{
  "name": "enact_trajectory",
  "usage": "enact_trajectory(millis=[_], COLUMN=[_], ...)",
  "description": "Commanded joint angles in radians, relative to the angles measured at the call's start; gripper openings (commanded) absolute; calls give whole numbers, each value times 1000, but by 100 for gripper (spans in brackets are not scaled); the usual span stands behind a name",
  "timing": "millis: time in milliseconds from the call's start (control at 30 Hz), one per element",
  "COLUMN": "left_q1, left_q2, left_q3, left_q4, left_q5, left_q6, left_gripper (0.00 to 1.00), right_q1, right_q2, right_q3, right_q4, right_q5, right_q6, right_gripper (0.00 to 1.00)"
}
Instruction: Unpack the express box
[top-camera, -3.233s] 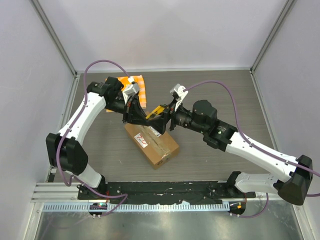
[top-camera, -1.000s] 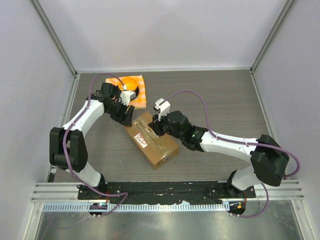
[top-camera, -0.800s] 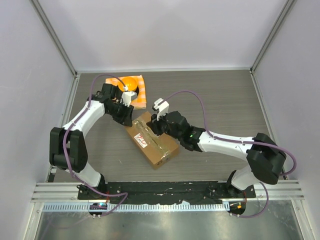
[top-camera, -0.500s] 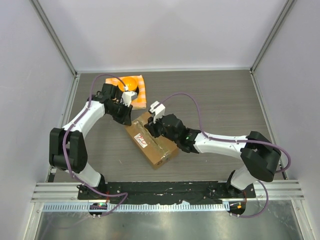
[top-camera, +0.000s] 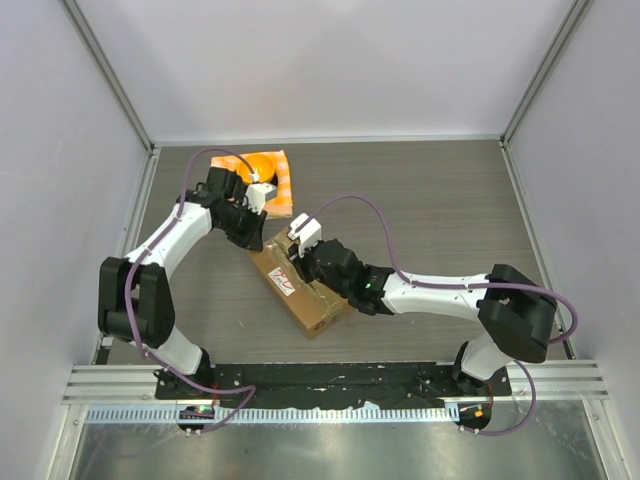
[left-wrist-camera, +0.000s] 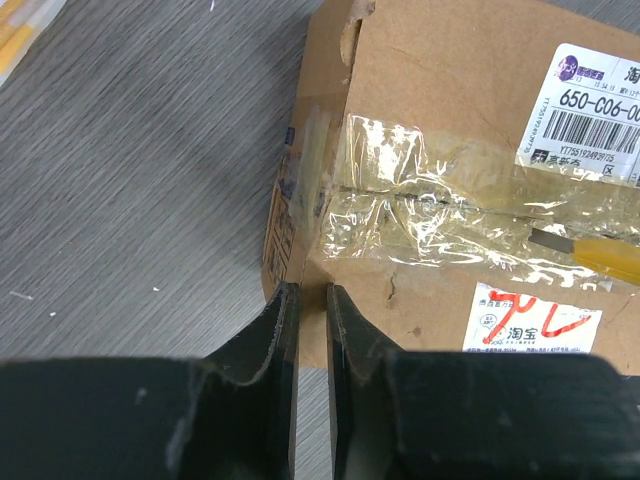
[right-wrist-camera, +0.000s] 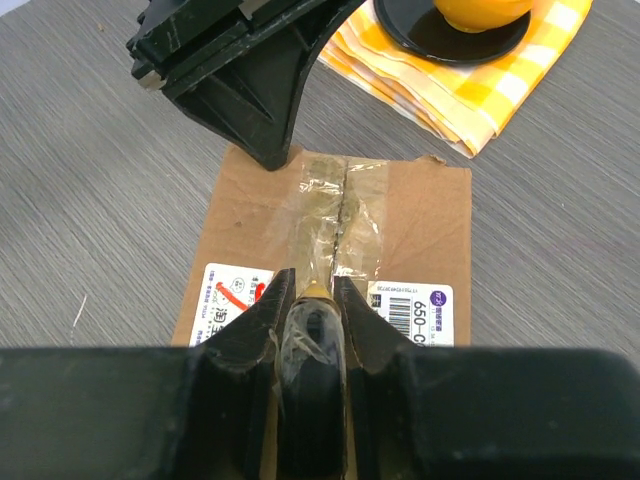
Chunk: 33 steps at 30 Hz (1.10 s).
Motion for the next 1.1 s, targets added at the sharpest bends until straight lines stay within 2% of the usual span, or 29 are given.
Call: enact_trajectory(millis=[0,600,1067], left_q1=[-33,-51,-67], left_q2=[34,26,5], left_q3=[-60,-74,-75], left_q4=[25,34,75], left_q5=[-81,-112,-187], left_q6=[10,24,-12], left_gripper=[0,0,0], right_q1=[30,81,156], right_q2=[-47,-162,-257], right_q3=[22,-104,-116], right_q4=[-45,-135,-348], right_q5=[73,99,154], right_q6=[-44,25,111], right_gripper=[1,1,1])
